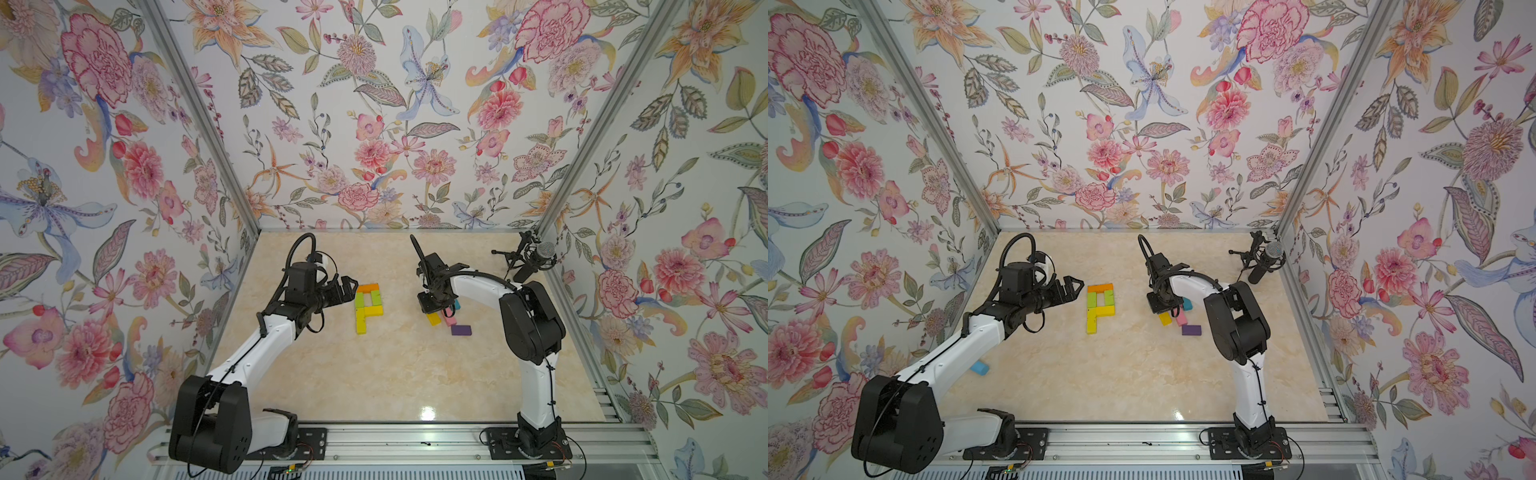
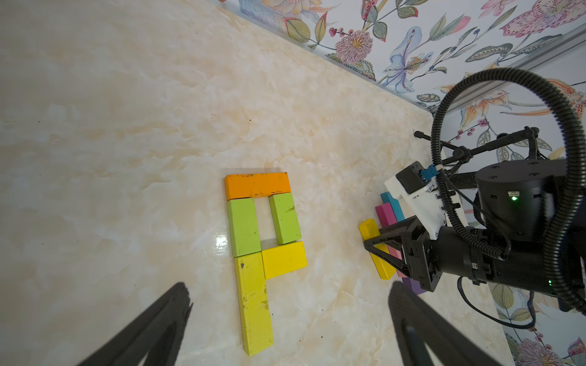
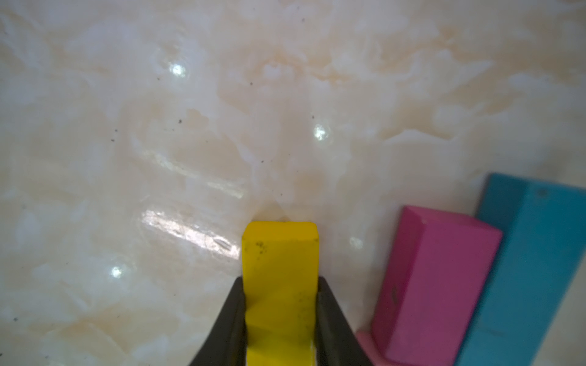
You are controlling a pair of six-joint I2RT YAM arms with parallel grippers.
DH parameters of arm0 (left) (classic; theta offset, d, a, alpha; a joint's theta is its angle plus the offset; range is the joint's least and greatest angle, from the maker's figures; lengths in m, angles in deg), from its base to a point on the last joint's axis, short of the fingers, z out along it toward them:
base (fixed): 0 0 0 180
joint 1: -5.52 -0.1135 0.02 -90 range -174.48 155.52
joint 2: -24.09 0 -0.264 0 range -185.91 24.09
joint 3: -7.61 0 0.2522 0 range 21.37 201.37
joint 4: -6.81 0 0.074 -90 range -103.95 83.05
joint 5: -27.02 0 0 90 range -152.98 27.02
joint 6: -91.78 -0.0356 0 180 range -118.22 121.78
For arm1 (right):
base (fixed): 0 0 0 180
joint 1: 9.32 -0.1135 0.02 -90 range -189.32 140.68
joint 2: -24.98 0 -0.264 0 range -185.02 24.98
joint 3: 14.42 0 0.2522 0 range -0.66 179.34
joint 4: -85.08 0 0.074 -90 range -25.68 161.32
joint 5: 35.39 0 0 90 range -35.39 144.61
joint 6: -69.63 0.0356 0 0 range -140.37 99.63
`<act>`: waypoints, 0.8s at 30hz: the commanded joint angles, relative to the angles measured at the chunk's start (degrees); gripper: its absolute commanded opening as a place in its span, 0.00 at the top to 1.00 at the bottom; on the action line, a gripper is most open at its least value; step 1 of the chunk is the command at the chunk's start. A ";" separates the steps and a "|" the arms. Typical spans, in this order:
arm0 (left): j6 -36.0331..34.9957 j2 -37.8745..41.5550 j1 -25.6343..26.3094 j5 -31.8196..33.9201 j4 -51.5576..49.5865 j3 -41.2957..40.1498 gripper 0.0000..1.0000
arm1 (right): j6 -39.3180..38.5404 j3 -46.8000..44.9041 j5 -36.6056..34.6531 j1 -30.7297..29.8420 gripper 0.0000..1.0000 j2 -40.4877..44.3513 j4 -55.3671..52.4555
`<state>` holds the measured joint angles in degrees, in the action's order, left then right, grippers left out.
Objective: Assemble the letter p with building blocks
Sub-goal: Pick up the building block from the center of the board.
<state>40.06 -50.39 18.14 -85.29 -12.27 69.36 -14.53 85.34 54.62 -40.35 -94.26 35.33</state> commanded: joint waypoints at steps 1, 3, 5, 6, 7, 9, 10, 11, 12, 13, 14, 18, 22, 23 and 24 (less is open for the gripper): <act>-1.11 -0.49 -0.78 -0.69 -0.40 0.18 0.00 | -4.31 4.82 0.49 0.75 0.79 -0.49 -2.06; -1.02 -0.73 -0.71 -0.92 -0.13 0.09 0.01 | -7.14 8.24 1.41 0.74 0.79 -0.84 -3.56; -1.07 -0.71 -0.70 -0.66 -0.15 -0.25 0.01 | -9.95 10.94 1.47 0.70 0.79 -1.50 -4.71; -1.19 -0.58 -0.76 -0.43 -0.19 -0.50 0.01 | -12.00 12.10 1.14 0.59 0.79 -1.98 -5.13; -1.27 -0.50 -0.83 -0.33 -0.23 -0.67 0.01 | -13.52 12.98 0.90 0.53 0.79 -2.44 -5.59; -1.46 -0.31 -0.91 -0.27 -0.24 -1.41 0.01 | -18.05 14.85 0.35 0.47 0.80 -3.60 -6.49; -1.45 -0.26 -1.00 -0.22 -0.22 -1.77 0.01 | -20.44 15.43 0.32 0.44 0.83 -3.95 -6.59; -1.46 -0.18 -1.15 -0.28 -0.07 -2.29 0.00 | -23.60 16.08 0.39 0.29 0.89 -4.38 -6.59; -1.31 -0.07 -1.27 -0.23 0.19 -2.73 0.01 | -26.24 16.94 0.07 0.22 0.97 -4.83 -6.66; -1.21 -0.05 -1.36 -0.35 0.44 -3.17 0.01 | -28.70 17.81 -0.75 0.35 1.00 -5.27 -6.64; -1.15 -0.14 -1.41 -0.48 0.68 -3.57 0.01 | -30.73 18.86 -1.00 0.67 1.00 -5.89 -6.56; -1.10 0.41 -1.64 -0.59 0.92 -4.79 0.01 | -36.43 21.73 2.97 2.39 1.00 -7.73 -6.81; -0.85 2.62 -2.69 -0.69 1.51 -6.94 0.01 | -44.72 20.98 1.35 2.80 0.98 -8.38 -7.31; -0.71 3.05 -3.01 -0.74 1.82 -7.58 0.00 | -47.22 20.36 1.45 2.89 0.96 -8.23 -7.31; -0.58 3.32 -3.22 -1.07 2.20 -8.09 0.01 | -49.21 20.02 1.37 2.87 0.95 -8.20 -7.34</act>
<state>40.08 -48.84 15.97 -85.33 -11.51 62.91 -53.74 105.40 55.67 -37.57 -102.57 29.76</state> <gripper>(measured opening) 0.995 0.283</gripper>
